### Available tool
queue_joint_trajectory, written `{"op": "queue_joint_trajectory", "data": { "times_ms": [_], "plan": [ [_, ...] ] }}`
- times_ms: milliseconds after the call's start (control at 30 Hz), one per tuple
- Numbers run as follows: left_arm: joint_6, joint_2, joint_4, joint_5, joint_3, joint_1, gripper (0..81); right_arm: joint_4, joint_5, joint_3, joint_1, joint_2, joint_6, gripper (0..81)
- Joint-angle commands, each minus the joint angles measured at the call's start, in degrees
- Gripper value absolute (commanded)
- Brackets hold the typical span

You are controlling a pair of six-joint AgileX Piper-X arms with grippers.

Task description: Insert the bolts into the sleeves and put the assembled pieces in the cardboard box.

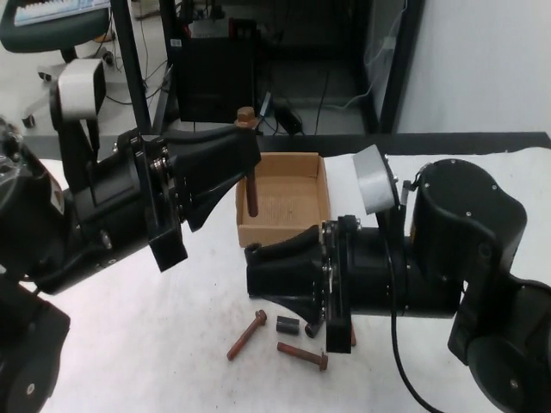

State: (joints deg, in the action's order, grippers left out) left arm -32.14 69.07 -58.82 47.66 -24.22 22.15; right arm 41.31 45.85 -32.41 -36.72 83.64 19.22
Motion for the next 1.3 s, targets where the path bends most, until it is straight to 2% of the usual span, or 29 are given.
{"op": "queue_joint_trajectory", "data": {
  "times_ms": [0, 1000, 1267],
  "plan": [
    [0.2, -0.1, -1.0, 0.0, -0.5, 0.1, 0.3, 2.3, -1.1, -0.5, -0.7, -0.1, -1.3, 0.9],
    [3.6, -0.1, 2.2, 0.8, -0.4, -0.1, 0.3, 7.8, -0.9, -0.5, -0.4, -0.1, 0.3, 0.9],
    [3.6, -0.1, 2.6, 0.8, -0.4, -0.2, 0.3, 7.8, -0.9, -0.5, 1.7, -0.1, 0.3, 0.9]
  ]
}}
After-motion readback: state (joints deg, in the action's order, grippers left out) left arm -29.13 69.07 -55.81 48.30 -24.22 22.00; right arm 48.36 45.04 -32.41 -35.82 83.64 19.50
